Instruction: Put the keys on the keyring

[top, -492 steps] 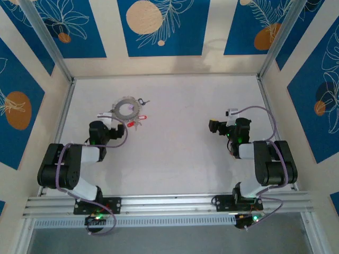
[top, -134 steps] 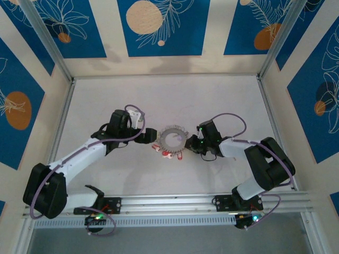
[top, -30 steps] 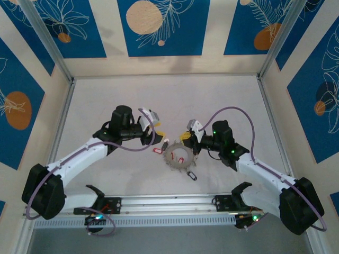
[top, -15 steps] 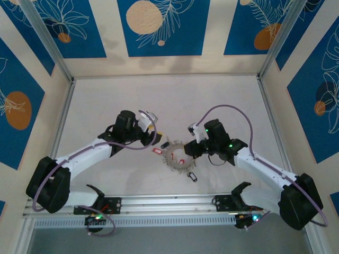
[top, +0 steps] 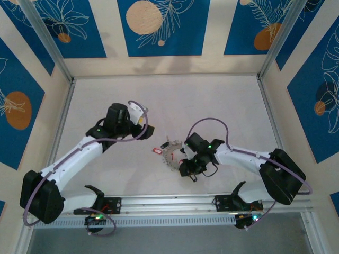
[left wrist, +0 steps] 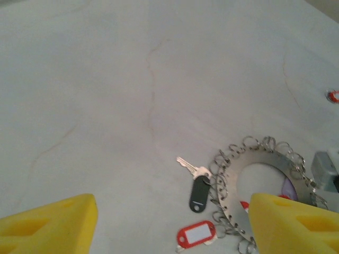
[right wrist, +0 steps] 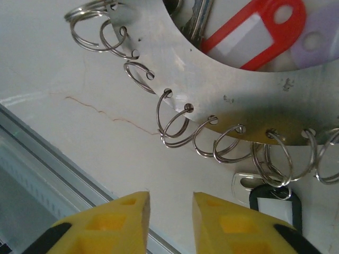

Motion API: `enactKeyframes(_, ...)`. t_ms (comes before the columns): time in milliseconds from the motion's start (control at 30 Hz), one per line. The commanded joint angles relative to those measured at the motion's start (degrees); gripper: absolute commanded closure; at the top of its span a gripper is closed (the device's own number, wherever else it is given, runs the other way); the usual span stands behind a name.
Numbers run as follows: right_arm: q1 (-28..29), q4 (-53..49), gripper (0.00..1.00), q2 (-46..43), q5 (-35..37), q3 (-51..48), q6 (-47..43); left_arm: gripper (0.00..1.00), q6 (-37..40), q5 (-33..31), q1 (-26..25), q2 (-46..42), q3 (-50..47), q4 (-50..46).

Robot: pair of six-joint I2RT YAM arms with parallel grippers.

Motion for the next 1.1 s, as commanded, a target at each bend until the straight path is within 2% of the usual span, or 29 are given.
enactKeyframes(0, 0.1, 0.5, 0.68, 2.5, 0.0, 0.5, 2.1, 0.25, 2.2, 1.6, 2.3, -0.3, 1.3, -4.8)
enactKeyframes(67, -0.3, 2.0, 0.64, 3.9, 1.7, -0.2, 3.7, 0.24, 1.6, 1.3, 3.2, 0.3, 1.0, -4.1)
enactKeyframes(200, -2.2, 3.2, 0.64, 5.0, 7.6, -1.8, 6.7, 0.24, 0.4, 1.5, 4.0, -0.5, -1.1, -1.3)
enactKeyframes(400, -9.4, 5.7, 0.62, 2.3, 12.3, -4.0, 4.8, 0.24, 0.1, 0.7, 4.3, -3.1, -3.3, 0.0)
enactKeyframes(500, -14.8, 10.2, 0.61, 0.7, 12.0, -6.2, 2.8, 0.24, -0.1, 0.3, 4.3, -4.0, -3.6, 0.4)
enactKeyframes(600, -19.4, 13.9, 0.59, 0.1, 6.8, -7.9, 2.5, 0.24, -0.1, 0.4, 4.2, -4.6, -3.9, 0.5)
enactKeyframes(867, -20.4, 10.9, 0.60, -9.8, 5.8, -9.5, 5.5, 0.23, -0.2, 0.9, 4.3, -4.5, -4.4, 1.5)
enactKeyframes(1067, -18.1, 5.3, 0.76, -10.1, 9.0, -6.4, 6.5, 0.23, 0.2, 0.9, 4.2, -5.0, -4.5, 1.5)
